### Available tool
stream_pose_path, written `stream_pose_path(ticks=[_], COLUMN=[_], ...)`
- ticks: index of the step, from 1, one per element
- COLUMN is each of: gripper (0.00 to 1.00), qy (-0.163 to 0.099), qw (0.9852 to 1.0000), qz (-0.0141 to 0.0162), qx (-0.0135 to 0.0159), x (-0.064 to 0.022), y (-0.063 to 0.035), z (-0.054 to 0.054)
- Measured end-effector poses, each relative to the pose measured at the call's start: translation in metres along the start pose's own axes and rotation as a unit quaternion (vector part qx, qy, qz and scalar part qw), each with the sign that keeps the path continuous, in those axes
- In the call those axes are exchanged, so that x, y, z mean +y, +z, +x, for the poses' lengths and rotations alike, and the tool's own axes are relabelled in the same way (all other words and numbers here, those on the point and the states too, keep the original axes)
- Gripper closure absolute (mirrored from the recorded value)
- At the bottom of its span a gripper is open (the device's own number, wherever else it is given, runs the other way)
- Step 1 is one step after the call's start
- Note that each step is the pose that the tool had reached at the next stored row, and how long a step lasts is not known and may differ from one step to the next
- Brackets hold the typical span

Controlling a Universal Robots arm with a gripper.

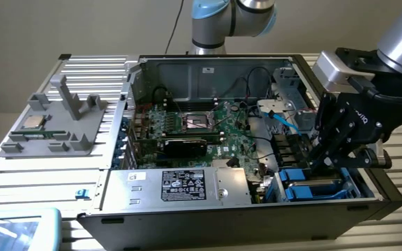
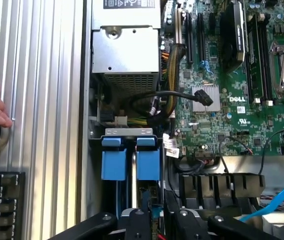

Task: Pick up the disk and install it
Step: 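Insert the second disk wire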

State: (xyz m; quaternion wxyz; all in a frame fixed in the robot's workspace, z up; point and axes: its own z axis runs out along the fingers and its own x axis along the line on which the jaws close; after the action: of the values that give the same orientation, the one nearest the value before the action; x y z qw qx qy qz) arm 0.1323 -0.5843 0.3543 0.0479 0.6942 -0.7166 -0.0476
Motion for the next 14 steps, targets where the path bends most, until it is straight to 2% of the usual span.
stream_pose_path(ticks=[2,4,8,11,13,14], gripper=[0.76,0.76,0.76,0.76,0.76,0.76], qy=[0.0,0.001,0.001,0.002,0.002,0.002], qw=[1.0,1.0,1.0,0.9999,0.9999,0.9999], qz=[0.0001,0.0001,0.0003,0.0001,-0.0022,-0.0021], qx=[0.0016,0.0045,0.0098,0.0111,0.0113,0.0113], x=[0.0007,0.0011,-0.0011,-0.0057,-0.007,-0.0069], y=[-0.0092,-0.0179,-0.0296,-0.0327,-0.033,-0.033], z=[0.0,-0.002,-0.004,-0.005,-0.005,-0.005])
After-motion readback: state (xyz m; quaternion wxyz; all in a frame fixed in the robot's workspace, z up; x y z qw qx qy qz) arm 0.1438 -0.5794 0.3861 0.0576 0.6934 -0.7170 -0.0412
